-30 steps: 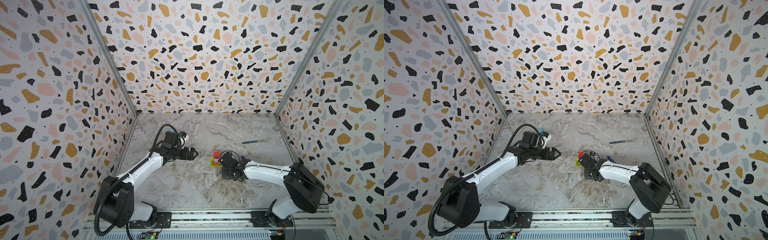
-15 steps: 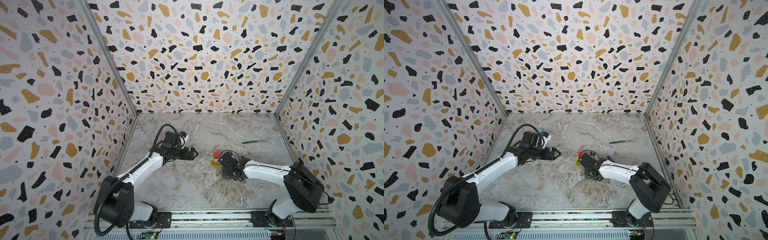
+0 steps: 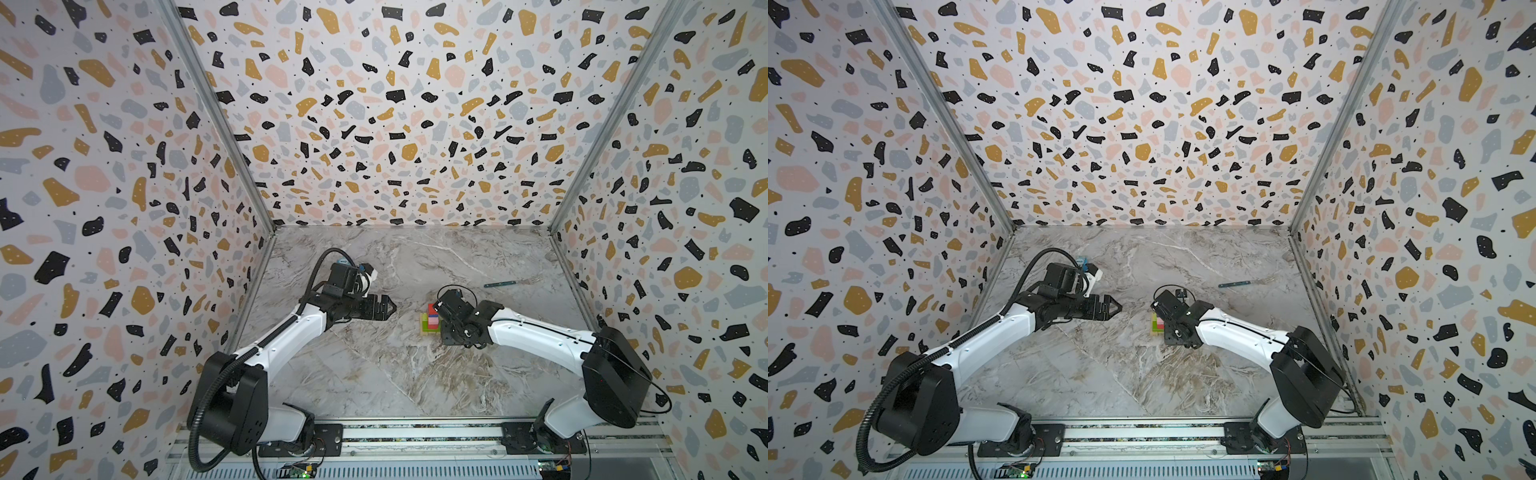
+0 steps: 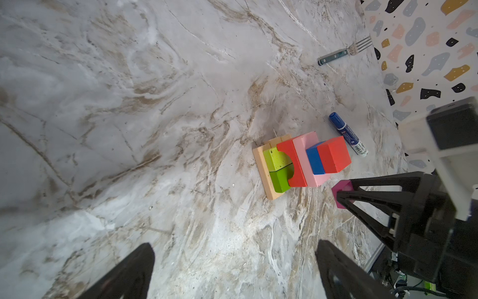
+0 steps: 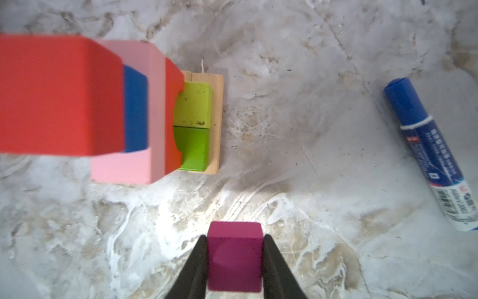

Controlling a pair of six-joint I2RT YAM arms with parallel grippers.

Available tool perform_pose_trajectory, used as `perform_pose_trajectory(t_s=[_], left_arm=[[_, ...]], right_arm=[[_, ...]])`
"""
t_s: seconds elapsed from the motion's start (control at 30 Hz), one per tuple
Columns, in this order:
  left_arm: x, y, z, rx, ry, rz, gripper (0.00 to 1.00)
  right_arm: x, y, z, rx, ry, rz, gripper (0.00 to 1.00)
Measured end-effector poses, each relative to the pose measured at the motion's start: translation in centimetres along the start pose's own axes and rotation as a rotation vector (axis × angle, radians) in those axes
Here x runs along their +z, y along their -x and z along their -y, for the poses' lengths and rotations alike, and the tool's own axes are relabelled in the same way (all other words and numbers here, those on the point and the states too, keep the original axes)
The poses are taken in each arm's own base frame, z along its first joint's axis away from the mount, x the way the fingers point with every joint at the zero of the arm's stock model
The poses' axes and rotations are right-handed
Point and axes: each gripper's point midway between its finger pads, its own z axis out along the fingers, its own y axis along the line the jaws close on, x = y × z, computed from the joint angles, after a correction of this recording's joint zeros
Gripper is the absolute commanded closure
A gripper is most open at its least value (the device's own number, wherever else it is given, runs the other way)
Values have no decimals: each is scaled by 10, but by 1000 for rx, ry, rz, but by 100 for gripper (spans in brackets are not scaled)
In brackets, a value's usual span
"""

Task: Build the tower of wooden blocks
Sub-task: 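Lift the magenta cube and carry it over the stack, then align the held magenta cube above the red cube on the stack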

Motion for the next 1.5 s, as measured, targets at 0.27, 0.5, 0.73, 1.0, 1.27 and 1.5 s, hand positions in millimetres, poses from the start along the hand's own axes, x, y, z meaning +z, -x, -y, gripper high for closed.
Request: perform_pose_trajectory(t_s=[0.27,0.5,0.73,1.0,1.27,1.5], left_arm=[[0,0,1,0,-5,-1,1],[0,-1,3,-4,-17,-5,1],[0,-1,5,-8,-26,-6,1],[-2,0,7,-5,-36,-3,1],[-4,1,10,-1,-44,4,1],[-5,1,12,1,-55,4,1]], right_arm=[[-34,27,-10,19,40,19,69],[-53,49,-22,16,68,14,69],[-49,61,-34,1,62,-19,69],[-43,69,-39,-6,45,-37,69],[-34,72,-42,-5,43,-59,70],[-34,80,-50,-2,61,-52,70]])
